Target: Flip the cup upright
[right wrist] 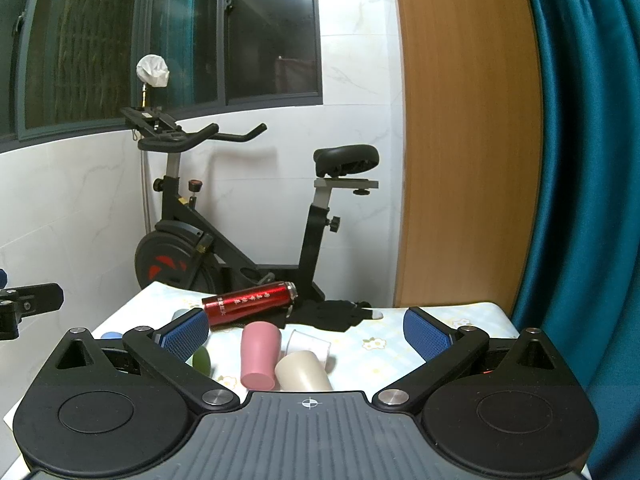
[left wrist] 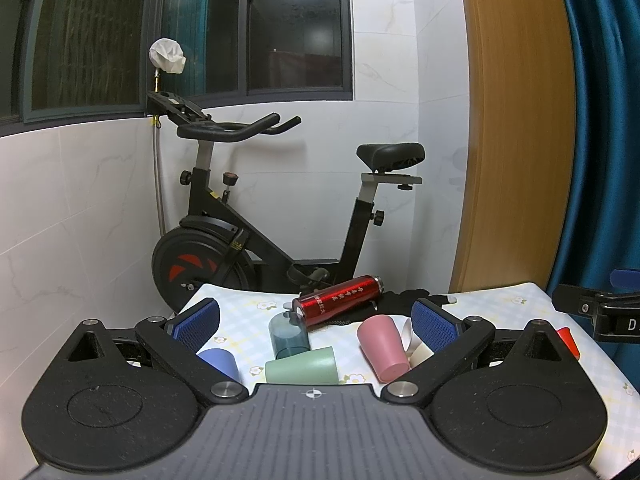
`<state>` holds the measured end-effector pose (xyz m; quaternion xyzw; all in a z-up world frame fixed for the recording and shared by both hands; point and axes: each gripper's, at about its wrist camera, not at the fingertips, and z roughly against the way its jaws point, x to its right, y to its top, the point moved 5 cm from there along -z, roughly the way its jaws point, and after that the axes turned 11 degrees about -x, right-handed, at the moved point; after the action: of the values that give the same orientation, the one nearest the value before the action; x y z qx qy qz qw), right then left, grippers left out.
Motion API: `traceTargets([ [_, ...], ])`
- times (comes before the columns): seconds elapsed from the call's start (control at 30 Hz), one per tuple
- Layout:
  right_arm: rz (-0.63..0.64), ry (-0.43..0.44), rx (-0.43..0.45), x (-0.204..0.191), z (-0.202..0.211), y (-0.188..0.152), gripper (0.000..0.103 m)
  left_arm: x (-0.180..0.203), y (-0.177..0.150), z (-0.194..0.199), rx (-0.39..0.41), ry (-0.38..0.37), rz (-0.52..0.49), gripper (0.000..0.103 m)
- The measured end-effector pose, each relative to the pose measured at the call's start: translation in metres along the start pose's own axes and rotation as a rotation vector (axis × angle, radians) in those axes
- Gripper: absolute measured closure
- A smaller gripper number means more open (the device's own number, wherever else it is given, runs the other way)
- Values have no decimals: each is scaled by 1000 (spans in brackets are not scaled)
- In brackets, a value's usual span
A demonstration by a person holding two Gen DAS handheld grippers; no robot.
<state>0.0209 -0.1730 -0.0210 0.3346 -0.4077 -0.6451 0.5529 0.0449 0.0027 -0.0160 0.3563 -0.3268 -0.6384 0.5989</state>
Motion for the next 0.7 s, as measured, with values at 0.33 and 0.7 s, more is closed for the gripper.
traceTargets([
  [0.33, 0, 0, 0, 0, 0, 0, 0, -1, 1, 0, 1, 0, 0, 0],
  [0.7, -1, 0, 1, 0, 0, 0, 0, -1, 1, 0, 2, 1, 0, 0],
])
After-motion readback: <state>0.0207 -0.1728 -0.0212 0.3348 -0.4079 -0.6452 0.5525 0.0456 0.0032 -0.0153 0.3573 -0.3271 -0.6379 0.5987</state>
